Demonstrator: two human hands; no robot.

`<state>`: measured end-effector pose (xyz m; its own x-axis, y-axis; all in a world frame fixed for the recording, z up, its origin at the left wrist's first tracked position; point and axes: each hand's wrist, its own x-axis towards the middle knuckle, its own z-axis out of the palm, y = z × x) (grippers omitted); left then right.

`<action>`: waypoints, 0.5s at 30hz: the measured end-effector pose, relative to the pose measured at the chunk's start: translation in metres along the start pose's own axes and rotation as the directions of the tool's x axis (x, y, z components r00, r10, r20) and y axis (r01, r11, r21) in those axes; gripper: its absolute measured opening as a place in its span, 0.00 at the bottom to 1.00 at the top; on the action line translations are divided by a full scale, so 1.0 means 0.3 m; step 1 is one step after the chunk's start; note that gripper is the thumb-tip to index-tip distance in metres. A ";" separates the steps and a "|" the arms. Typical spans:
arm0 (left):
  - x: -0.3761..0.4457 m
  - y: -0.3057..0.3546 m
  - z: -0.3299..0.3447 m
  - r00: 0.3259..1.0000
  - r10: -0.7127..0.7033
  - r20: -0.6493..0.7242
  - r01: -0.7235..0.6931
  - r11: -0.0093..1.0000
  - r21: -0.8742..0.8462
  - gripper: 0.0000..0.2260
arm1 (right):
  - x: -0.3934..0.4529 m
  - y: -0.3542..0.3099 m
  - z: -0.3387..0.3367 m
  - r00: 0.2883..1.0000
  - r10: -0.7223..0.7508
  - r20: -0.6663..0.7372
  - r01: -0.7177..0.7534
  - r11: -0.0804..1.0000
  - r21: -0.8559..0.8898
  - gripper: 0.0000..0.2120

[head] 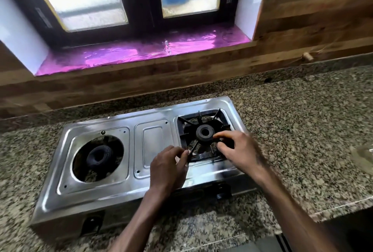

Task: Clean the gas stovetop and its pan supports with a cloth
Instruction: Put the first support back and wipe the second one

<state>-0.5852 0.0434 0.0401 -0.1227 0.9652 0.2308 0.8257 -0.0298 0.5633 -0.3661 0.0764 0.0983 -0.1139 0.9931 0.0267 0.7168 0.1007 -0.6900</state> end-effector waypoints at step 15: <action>-0.408 -0.540 -0.519 0.703 -0.498 -0.508 0.525 0.845 -0.102 0.10 | -0.087 -0.573 0.634 0.842 -0.323 0.431 0.023 0.821 0.570 0.10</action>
<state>-0.7896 -0.1104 0.0440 -0.7773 0.5611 0.2847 0.5769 0.4551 0.6782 -0.6170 0.0219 0.0786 -0.6242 0.7784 -0.0667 0.1935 0.0714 -0.9785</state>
